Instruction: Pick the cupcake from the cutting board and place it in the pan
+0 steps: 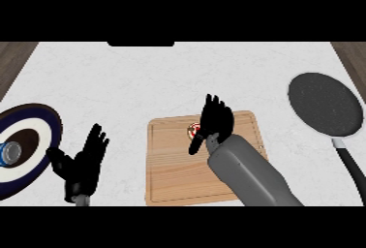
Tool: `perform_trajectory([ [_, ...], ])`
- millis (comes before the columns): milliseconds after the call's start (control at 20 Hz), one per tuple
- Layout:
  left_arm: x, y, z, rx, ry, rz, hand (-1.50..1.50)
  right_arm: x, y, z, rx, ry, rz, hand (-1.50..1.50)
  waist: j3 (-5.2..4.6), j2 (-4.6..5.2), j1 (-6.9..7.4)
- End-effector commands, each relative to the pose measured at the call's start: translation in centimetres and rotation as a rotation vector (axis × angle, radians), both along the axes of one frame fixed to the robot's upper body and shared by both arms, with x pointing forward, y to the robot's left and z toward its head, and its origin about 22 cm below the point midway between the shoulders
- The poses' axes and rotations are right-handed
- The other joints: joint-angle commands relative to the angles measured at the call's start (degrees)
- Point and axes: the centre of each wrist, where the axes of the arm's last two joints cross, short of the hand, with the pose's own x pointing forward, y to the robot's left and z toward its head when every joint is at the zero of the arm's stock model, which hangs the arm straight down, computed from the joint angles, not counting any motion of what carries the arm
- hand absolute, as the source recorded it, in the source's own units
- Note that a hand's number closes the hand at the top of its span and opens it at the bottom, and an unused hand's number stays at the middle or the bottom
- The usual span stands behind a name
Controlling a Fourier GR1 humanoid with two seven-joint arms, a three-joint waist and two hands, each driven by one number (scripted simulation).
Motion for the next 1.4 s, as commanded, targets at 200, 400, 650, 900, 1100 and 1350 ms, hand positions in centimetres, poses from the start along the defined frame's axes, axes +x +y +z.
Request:
perform_trajectory([
  [200,-0.5,0.7,0.5,-0.017,0.004,-0.005,0.00,0.4,-0.2,-2.7,-0.053,0.037,-0.122,-1.50,-0.03,0.08,0.33],
  [400,0.0,0.0,1.4,-0.010,0.014,-0.020,0.00,-0.8,-0.2,-5.0,-0.019,-0.024,0.036,1.50,-0.01,0.08,0.33],
  [650,1.3,1.8,0.3,0.004,0.006,-0.004,0.00,-0.3,0.2,-4.7,-0.054,-0.079,0.033,1.50,-0.03,0.09,0.09],
  [900,1.0,1.0,-0.1,-0.010,0.022,0.009,0.00,-1.4,-0.4,-5.5,-0.054,-0.074,0.036,1.50,-0.04,-0.02,-0.40],
  [1100,0.0,0.0,0.3,0.006,0.009,0.021,0.00,-3.4,-3.6,-5.6,-0.065,-0.065,0.315,1.50,-0.03,-0.39,-1.42],
  [1350,0.0,0.4,-0.9,0.012,-0.001,0.028,0.00,-5.4,-6.3,-4.1,-0.085,-0.092,0.445,1.50,-0.06,-0.21,-1.15],
])
